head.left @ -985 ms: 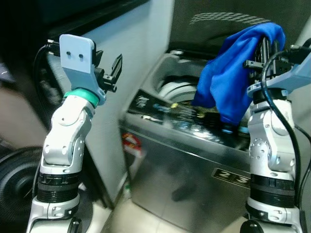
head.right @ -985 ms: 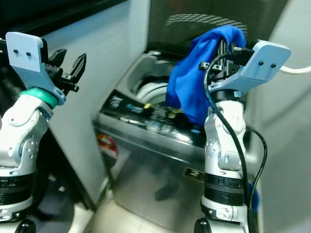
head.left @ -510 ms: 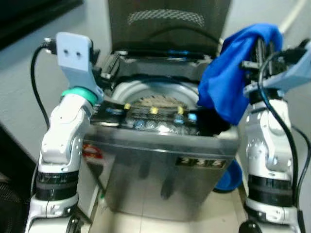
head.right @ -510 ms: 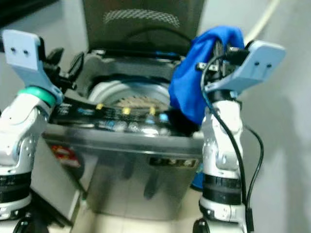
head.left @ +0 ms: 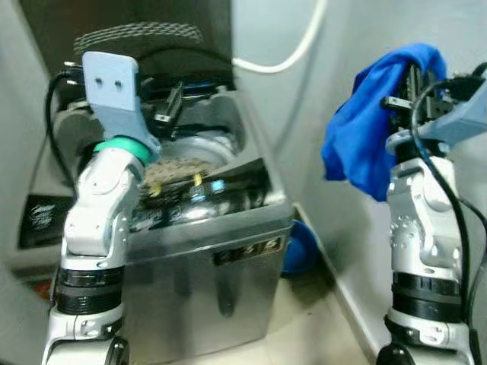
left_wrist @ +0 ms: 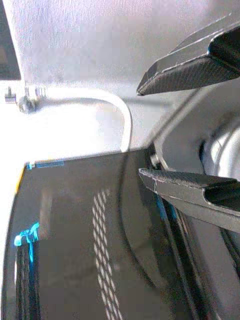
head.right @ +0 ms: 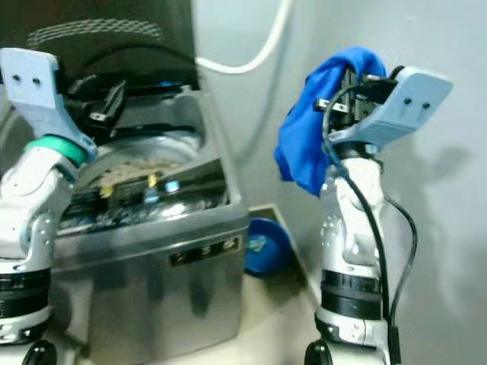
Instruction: Clothes washing
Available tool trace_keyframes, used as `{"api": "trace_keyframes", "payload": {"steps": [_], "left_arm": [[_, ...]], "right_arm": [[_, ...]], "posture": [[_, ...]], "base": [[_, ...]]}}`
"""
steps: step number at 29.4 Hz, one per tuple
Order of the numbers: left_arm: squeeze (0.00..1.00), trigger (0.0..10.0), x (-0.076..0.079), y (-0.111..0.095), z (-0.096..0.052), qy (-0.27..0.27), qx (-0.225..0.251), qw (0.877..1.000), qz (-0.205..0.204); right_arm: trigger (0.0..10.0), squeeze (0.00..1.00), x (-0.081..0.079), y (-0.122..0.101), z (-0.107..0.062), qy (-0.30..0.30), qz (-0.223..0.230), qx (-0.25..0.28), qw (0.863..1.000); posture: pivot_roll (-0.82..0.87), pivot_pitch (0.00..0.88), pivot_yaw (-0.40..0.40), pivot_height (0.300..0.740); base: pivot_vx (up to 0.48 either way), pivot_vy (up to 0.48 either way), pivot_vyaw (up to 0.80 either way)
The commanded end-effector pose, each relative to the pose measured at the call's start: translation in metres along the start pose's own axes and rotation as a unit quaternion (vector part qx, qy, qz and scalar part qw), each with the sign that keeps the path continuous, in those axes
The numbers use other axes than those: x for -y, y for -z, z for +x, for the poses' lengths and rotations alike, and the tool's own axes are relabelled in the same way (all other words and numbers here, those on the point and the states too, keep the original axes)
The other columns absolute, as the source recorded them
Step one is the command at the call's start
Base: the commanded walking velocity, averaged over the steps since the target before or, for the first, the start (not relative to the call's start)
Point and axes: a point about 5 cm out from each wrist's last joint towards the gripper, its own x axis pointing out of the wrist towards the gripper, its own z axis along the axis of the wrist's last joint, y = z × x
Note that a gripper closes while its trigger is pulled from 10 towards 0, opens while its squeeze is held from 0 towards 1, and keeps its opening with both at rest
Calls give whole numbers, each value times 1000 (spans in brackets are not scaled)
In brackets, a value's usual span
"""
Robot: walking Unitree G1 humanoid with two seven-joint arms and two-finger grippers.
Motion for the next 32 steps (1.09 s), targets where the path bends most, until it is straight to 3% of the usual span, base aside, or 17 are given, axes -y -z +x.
{"api": "trace_keyframes", "payload": {"steps": [1, 9, 22, 32], "left_arm": [[0, 10000, -3, 3, -1, -7, -9, 1000, -5], [0, 10000, -3, 3, -1, -7, -8, 1000, -2], [0, 10000, 2, 6, -1, 0, -12, 1000, 9], [0, 10000, 0, 7, -1, -4, -17, 1000, 10]], "right_arm": [[10000, 0, -8, -4, 1, -14, -3, 13, 1000], [10000, 0, -10, -3, 0, -23, -6, 13, 1000], [10000, 0, -12, -1, 0, -30, -8, 11, 999], [10000, 0, -13, 0, -1, -33, -9, 9, 999]], "posture": [[69, 5, 80, 740], [66, 3, 77, 740], [59, 3, 73, 740], [61, 7, 77, 740]], "base": [[0, 480, 0], [0, 480, 0], [0, 120, 0], [0, 360, 0]]}}
